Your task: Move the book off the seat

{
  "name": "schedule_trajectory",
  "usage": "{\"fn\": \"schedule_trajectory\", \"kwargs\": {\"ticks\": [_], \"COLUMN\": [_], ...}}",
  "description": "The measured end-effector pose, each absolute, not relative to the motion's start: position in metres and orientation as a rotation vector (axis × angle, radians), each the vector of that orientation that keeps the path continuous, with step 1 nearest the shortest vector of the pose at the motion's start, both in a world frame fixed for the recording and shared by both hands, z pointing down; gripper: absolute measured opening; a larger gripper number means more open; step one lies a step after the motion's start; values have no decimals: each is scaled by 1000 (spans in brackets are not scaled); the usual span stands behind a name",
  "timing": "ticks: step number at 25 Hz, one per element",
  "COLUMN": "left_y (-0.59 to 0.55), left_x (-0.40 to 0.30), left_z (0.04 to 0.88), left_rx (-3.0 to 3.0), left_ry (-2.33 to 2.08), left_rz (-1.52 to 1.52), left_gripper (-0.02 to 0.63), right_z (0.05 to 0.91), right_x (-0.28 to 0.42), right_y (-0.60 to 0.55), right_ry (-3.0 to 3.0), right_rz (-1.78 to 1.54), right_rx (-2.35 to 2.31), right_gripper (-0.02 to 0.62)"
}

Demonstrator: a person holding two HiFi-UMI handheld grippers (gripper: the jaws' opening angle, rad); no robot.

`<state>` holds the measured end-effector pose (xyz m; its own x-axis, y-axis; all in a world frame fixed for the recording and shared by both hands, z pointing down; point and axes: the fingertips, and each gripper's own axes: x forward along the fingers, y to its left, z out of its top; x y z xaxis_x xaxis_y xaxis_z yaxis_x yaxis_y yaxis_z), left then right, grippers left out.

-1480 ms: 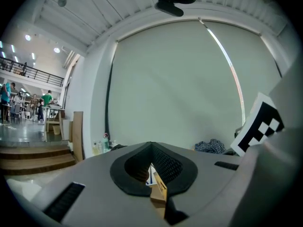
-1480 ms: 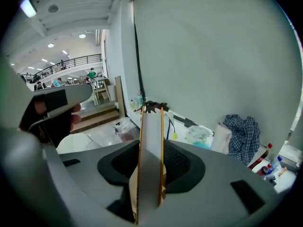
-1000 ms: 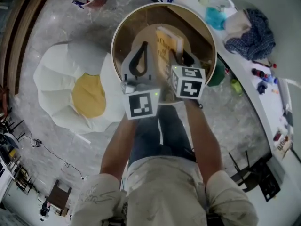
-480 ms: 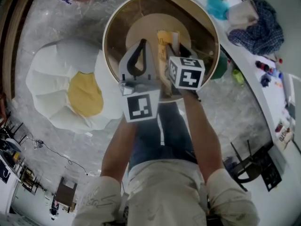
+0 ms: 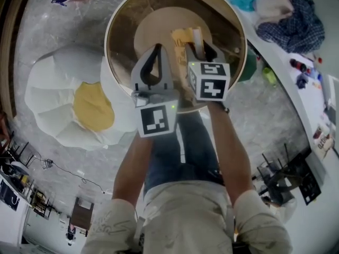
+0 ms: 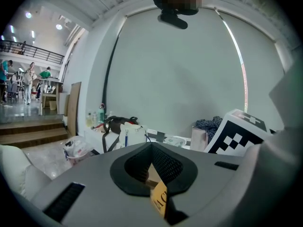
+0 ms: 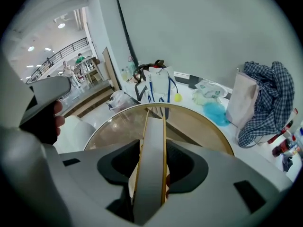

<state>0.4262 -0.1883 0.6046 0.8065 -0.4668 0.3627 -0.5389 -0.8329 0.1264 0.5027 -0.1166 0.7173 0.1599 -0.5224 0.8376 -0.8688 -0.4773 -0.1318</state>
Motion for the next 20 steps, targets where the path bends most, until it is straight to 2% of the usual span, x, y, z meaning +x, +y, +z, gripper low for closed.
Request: {"fn": "schedule_trajectory", "kwargs": {"ticks": [13,20], "left_y": [-169,-158], "left_x": [460,475], "left_z": [636,662], "left_rx": [2773,2790], "left_ry": [-715,-673], "left_rz": [499,533], "left_gripper": [2,2], "right_z": [762,814], "right_x": [551,541], "right_y": [-75,-59], "right_ry": [-1234,-1200], "right_rz": [1378,1411], "right_rx": [2148,2015], "right_gripper": [218,218]}}
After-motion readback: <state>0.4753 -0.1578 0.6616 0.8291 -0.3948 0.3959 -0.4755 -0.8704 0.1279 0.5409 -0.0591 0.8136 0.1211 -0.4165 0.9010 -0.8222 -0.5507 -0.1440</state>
